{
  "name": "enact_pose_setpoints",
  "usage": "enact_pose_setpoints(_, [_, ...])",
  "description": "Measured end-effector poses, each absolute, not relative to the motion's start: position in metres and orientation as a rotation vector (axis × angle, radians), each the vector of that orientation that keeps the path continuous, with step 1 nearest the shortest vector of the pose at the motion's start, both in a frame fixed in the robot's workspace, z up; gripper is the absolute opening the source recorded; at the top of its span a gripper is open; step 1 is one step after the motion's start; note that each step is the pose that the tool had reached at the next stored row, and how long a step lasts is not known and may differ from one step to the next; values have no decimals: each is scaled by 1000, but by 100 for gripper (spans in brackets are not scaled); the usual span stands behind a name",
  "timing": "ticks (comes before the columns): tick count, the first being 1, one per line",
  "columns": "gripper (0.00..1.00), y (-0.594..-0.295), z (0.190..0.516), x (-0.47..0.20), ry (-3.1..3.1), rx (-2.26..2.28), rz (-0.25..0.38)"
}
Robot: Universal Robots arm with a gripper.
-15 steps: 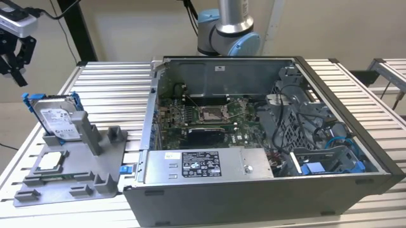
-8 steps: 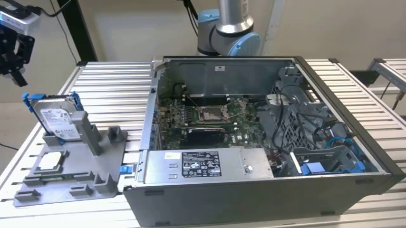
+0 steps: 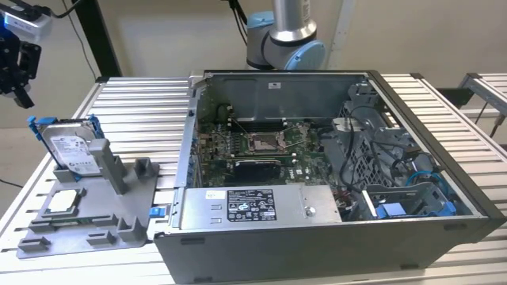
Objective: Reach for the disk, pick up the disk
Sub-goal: 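Pick up the disk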
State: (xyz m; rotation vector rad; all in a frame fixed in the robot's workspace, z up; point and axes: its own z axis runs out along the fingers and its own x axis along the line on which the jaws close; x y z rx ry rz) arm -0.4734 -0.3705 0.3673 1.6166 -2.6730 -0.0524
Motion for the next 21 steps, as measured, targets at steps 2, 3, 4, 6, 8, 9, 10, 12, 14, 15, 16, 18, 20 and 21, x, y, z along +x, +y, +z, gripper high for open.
enact_pose_setpoints(2, [0, -371, 367, -473, -2651, 1651, -52])
enact_pose_setpoints(3, [0, -371, 367, -473, -2641, 1666, -52])
enact_pose_setpoints(4, [0, -371, 367, -473, -2632, 1681, -52])
enact_pose_setpoints(6, [0, -371, 367, -474, -2614, 1708, -51])
enact_pose_setpoints(8, [0, -370, 367, -474, -2594, 1738, -51])
enact_pose_setpoints(9, [0, -370, 367, -474, -2580, 1758, -51])
enact_pose_setpoints(10, [0, -371, 367, -474, -2567, 1777, -51])
enact_pose_setpoints(12, [0, -371, 367, -475, -2546, 1806, -50])
enact_pose_setpoints(14, [0, -371, 367, -475, -2524, 1836, -50])
enact_pose_setpoints(15, [0, -371, 367, -475, -2516, 1847, -50])
enact_pose_setpoints(16, [0, -371, 367, -475, -2510, 1855, -50])
enact_pose_setpoints(18, [0, -371, 367, -475, -2504, 1863, -49])
enact_pose_setpoints(20, [0, -371, 367, -475, -2504, 1863, -49])
enact_pose_setpoints(21, [0, -371, 367, -475, -2504, 1863, -49])
